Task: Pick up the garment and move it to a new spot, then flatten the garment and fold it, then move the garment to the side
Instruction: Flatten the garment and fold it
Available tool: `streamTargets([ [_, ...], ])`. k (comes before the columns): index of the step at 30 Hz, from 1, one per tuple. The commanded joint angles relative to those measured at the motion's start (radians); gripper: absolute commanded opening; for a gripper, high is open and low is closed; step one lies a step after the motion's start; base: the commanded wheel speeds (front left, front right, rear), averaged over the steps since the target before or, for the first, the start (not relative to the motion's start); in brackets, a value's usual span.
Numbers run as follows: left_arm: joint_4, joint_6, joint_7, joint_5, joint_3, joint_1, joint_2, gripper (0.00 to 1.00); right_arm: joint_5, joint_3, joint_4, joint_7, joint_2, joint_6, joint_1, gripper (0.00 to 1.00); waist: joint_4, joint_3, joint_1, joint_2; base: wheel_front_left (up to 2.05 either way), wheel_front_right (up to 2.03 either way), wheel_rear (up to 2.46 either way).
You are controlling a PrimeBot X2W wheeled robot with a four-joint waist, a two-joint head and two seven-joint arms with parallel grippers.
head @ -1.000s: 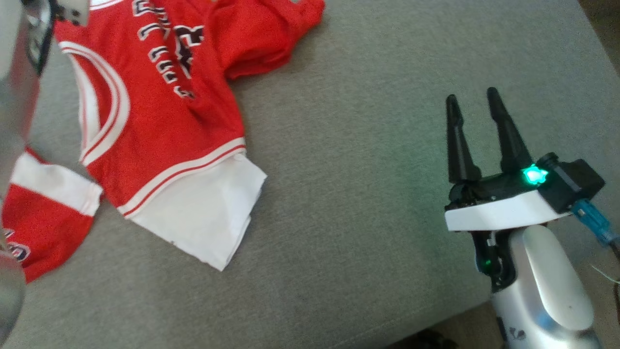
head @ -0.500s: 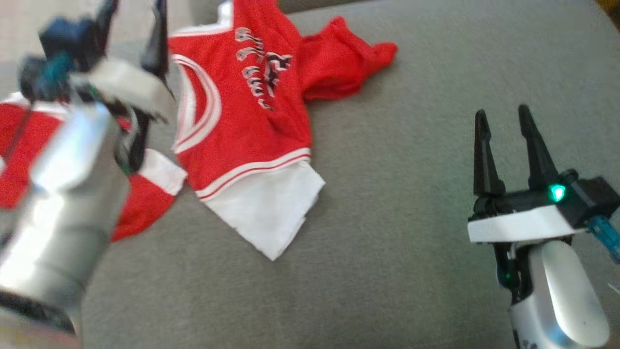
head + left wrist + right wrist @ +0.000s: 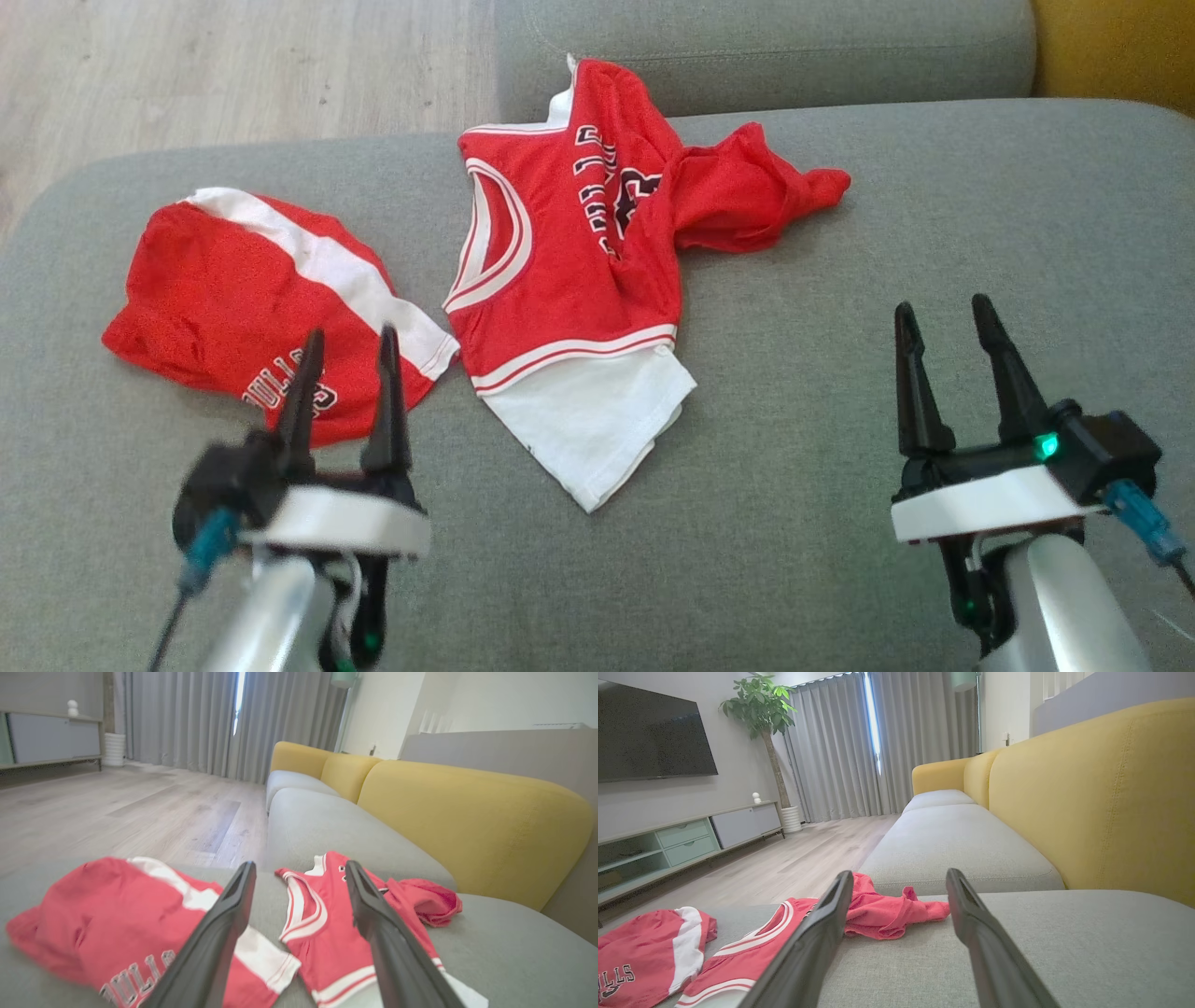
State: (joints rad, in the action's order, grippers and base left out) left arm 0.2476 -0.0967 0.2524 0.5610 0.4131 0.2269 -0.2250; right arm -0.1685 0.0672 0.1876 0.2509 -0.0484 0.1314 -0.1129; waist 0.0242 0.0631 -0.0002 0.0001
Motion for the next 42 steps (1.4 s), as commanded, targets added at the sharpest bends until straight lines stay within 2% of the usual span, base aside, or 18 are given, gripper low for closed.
streamTargets([
  [1,-0.042,-0.002,0.009,-0.019,-0.053,0.024,-0.002,1.00,-0.005,0.029,-0.028,0.011,-0.002,-0.001,-0.018,1.00,0.001,-0.002,0.0002,-0.0001,0.00,0.00,0.00],
  [6,-0.073,0.029,0.009,-0.095,-0.112,-0.056,0.054,1.00,-0.009,0.043,-0.021,0.011,-0.002,-0.001,-0.010,1.00,-0.002,-0.012,0.0002,-0.0001,0.00,0.00,0.00],
  [14,-0.079,0.085,0.009,-0.182,-0.167,-0.053,0.103,1.00,0.015,0.058,-0.020,0.011,-0.002,-0.001,-0.040,1.00,0.006,0.010,0.0002,-0.0001,0.00,0.00,0.00],
  [19,-0.075,0.116,0.009,-0.220,-0.164,-0.019,0.131,1.00,0.057,0.050,0.013,0.002,-0.002,-0.001,-0.141,1.00,0.039,0.073,0.0002,-0.0001,0.00,0.00,0.00],
  [22,-0.069,0.132,0.009,-0.232,-0.159,0.009,0.146,1.00,0.079,0.033,0.055,-0.056,-0.018,-0.001,-0.242,1.00,0.071,0.119,0.0002,-0.0001,0.00,0.00,0.00],
  [29,-0.043,0.161,0.009,-0.242,-0.127,0.073,0.168,1.00,0.016,-0.071,0.282,-0.286,-0.088,-0.001,-0.539,1.00,0.165,0.207,0.0002,-0.0001,0.00,0.00,0.00],
  [30,-0.043,0.161,0.009,-0.242,-0.127,0.073,0.168,1.00,0.016,-0.071,0.282,-0.286,-0.088,-0.001,-0.539,1.00,0.165,0.207,0.0002,-0.0001,0.00,0.00,0.00],
  [36,-0.026,0.171,0.009,-0.225,-0.088,0.107,0.174,1.00,0.027,-0.150,0.547,-0.414,-0.154,-0.001,-0.735,1.00,0.244,0.249,0.0002,-0.0001,0.00,0.00,0.00],
  [42,-0.032,0.154,0.009,-0.180,-0.034,0.126,0.174,1.00,0.041,-0.199,0.741,-0.466,-0.194,-0.001,-0.865,1.00,0.297,0.284,0.0002,-0.0001,0.00,0.00,0.00],
])
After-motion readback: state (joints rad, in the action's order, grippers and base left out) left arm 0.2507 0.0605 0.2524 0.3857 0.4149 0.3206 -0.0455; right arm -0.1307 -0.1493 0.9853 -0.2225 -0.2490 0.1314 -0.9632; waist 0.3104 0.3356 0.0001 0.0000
